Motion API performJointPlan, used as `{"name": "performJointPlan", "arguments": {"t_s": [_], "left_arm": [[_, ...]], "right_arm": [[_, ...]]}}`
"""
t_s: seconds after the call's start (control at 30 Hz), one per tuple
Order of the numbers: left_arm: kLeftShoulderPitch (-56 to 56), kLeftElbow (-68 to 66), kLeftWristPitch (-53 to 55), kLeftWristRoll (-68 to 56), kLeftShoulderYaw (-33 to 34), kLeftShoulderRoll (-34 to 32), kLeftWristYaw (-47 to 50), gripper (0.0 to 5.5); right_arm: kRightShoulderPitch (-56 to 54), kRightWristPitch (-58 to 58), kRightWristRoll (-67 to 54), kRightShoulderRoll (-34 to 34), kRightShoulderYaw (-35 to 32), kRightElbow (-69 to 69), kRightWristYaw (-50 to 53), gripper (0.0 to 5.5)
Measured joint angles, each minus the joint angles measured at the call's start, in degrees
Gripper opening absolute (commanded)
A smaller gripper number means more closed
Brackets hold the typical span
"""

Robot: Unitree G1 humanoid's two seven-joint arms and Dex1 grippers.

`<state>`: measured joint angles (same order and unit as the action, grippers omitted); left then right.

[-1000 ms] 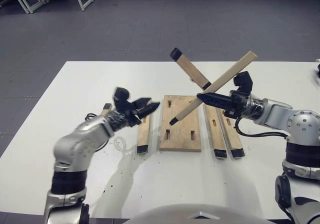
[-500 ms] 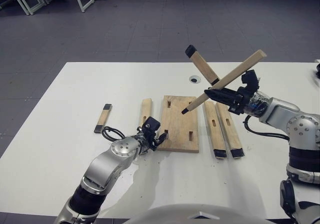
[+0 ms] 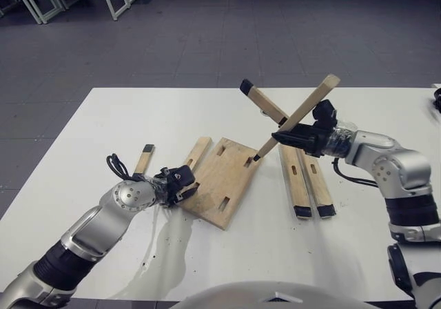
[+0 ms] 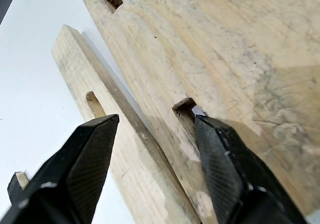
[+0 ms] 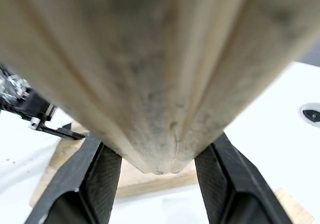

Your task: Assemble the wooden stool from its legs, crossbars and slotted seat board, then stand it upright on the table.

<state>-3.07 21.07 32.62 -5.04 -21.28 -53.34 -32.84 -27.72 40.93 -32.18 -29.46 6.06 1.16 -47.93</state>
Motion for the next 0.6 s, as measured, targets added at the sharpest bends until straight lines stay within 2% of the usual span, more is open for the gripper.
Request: {"name": "performJointPlan", "arguments": {"t_s": [0.2, 0.3, 0.47, 0.6], "left_arm": [[-1.80, -3.98, -5.23, 3.30, -0.21, 1.89, -2.68, 2.78], [-2.14, -4.80, -5.85, 4.60, -0.07, 2.83, -3.12, 2.78], [-2.70, -5.86, -6.60, 5.46, 0.46, 5.48, -3.53, 2.78], [-3.58, -7.21, -7.52, 6.99, 0.66, 8.35, -3.29, 2.78]], "right_arm": [[-3.05, -4.57, 5.20, 4.02, 4.03, 8.48, -2.75, 2.02], [-4.16, -5.91, 6.79, 4.14, 4.49, 11.34, -4.58, 2.02], [-12.04, -6.32, 11.99, 4.45, 10.55, 20.15, -6.20, 2.02], [-14.49, -8.65, 14.06, 5.46, 12.23, 24.78, -6.17, 2.02]]}}
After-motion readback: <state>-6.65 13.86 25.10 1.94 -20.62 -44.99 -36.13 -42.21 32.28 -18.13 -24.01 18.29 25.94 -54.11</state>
